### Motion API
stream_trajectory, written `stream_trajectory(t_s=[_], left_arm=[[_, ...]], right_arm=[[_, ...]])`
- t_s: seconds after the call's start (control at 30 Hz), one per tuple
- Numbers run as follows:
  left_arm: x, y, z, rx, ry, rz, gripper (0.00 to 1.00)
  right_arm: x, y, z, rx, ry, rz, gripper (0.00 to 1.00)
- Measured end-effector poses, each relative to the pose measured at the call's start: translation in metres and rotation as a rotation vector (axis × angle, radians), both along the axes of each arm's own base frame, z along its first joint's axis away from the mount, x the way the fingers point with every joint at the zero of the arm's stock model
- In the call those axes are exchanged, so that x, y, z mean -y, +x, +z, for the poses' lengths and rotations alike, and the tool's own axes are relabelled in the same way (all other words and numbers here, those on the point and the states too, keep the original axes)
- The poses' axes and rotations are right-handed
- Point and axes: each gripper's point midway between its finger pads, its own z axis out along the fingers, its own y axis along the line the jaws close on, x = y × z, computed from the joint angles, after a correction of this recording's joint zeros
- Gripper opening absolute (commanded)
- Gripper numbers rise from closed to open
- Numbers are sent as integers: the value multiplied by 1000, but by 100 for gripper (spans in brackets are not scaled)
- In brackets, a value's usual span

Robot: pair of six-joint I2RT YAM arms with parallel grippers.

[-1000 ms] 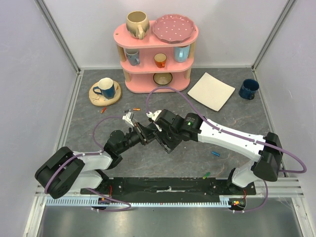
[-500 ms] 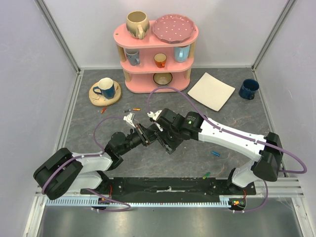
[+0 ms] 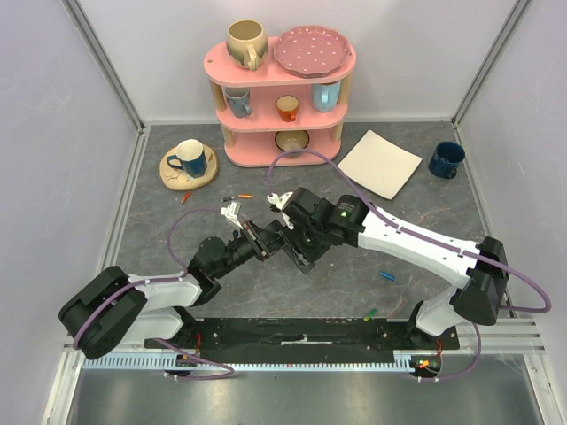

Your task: Load the batteries into the remote control

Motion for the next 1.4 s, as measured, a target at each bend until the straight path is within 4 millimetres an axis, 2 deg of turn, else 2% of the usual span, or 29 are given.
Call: stream_trajectory(t_s=[0.4, 0.5, 0.57, 1.03, 1.2, 1.4], left_arm=[[1, 0, 1, 11, 4, 1, 2], [1, -1, 0, 11, 4, -2, 2], [2, -2, 0, 9, 6, -5, 2], [4, -7, 3, 19, 0, -19, 2], [2, -12, 19, 57, -34, -36, 2], [-8, -23, 56, 164, -117, -73, 2]], right_arm=[[0, 4, 3, -13, 20, -14, 14], [1, 4, 3, -13, 25, -16, 19], [2, 4, 3, -13, 31, -18, 26], [4, 10, 13, 17, 85, -43, 49], [5, 13, 31, 52, 134, -55, 55], [14, 22, 77, 161, 239, -89, 59]])
